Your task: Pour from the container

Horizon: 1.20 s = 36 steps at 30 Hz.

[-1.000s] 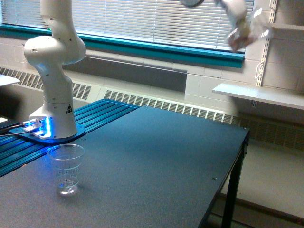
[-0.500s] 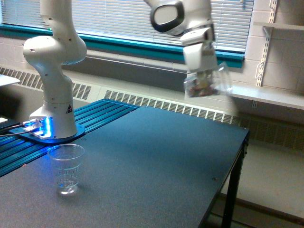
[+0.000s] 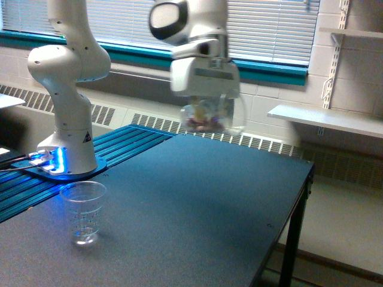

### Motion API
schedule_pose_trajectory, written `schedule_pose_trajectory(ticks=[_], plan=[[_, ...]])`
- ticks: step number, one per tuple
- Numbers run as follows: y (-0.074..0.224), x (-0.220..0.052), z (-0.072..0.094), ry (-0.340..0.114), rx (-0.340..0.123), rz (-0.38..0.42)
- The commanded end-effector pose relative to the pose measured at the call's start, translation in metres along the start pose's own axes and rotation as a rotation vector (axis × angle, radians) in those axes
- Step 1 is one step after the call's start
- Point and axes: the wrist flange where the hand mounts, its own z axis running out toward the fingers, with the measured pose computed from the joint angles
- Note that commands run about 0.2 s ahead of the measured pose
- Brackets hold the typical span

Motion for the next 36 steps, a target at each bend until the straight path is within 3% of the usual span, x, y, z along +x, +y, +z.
schedule_pose_trajectory(ticks=[1, 6, 13, 29, 36], plan=[[0.033, -0.002, -0.006, -0.004, -0.031, 0.122], [0.063, -0.004, -0.012, -0.002, -0.075, 0.188], [0.103, -0.017, -0.02, -0.013, -0.129, 0.22], [0.205, -0.043, -0.009, -0.139, -0.243, 0.333], [0.239, -0.056, 0.005, -0.184, -0.324, 0.344]])
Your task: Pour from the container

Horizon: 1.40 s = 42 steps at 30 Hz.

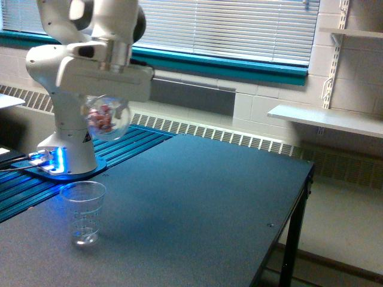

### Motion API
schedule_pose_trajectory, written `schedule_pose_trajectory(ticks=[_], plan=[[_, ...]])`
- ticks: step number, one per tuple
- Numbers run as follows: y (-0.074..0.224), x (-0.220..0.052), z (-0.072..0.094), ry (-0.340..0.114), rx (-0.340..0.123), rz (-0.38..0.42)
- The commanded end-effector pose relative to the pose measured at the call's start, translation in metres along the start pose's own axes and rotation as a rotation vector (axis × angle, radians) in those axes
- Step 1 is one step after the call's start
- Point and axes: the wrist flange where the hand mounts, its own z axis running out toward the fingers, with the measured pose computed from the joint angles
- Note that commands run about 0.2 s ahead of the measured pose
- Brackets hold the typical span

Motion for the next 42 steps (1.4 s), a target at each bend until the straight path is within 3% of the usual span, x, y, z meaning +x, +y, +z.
schedule_pose_trajectory(ticks=[1, 6, 14, 24, 42], plan=[[0.027, 0.001, 0.022, -0.035, -0.079, -0.004], [0.041, -0.005, 0.045, -0.057, -0.153, -0.033], [0.046, -0.008, 0.063, -0.085, -0.197, -0.035], [0.04, -0.008, 0.073, -0.093, -0.215, -0.045], [0.014, -0.001, 0.065, -0.077, -0.191, -0.058]])
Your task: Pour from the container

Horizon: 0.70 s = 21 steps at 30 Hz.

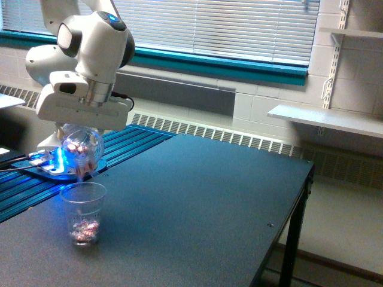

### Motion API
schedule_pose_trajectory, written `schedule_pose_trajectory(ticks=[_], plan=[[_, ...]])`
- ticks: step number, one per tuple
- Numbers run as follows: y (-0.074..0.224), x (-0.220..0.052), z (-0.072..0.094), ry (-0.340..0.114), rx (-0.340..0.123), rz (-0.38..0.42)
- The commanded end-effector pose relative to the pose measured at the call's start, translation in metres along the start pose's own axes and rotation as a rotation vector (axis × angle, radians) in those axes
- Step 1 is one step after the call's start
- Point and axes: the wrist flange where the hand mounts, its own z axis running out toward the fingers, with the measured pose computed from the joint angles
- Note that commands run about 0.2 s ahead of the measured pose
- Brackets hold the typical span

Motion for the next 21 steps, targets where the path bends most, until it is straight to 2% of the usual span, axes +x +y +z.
schedule_pose_trajectory(ticks=[1, 8, 15, 21], plan=[[-0.01, 0.002, -0.008, 0.013, 0.012, -0.005], [-0.013, -0.002, -0.004, -0.009, -0.002, -0.01], [-0.012, -0.002, 0.001, 0.009, -0.022, -0.027], [-0.011, -0.002, 0.002, -0.004, -0.027, -0.022]])
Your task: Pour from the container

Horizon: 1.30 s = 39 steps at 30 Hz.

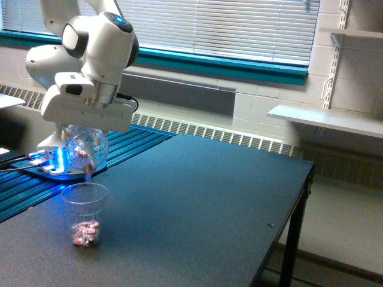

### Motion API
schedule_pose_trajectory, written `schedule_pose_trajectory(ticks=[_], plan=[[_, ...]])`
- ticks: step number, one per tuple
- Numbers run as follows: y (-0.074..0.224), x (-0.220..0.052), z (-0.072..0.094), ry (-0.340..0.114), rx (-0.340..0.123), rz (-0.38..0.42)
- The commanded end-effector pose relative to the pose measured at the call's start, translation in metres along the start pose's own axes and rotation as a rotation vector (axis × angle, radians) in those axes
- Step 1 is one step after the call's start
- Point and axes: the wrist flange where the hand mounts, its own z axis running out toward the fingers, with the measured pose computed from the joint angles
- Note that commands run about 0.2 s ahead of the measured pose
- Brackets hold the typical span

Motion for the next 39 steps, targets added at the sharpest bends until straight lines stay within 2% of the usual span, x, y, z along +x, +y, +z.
schedule_pose_trajectory(ticks=[1, 12, 16, 19, 33, 39], plan=[[0.0, -0.001, 0.003, -0.01, -0.015, 0.0], [0.005, 0.0, 0.005, -0.032, -0.041, 0.007], [0.01, -0.003, 0.012, -0.061, -0.074, 0.002], [0.011, -0.002, 0.013, -0.076, -0.075, 0.008], [0.004, 0.005, 0.013, -0.016, -0.047, 0.0], [-0.002, 0.005, 0.008, 0.01, -0.011, 0.011]])
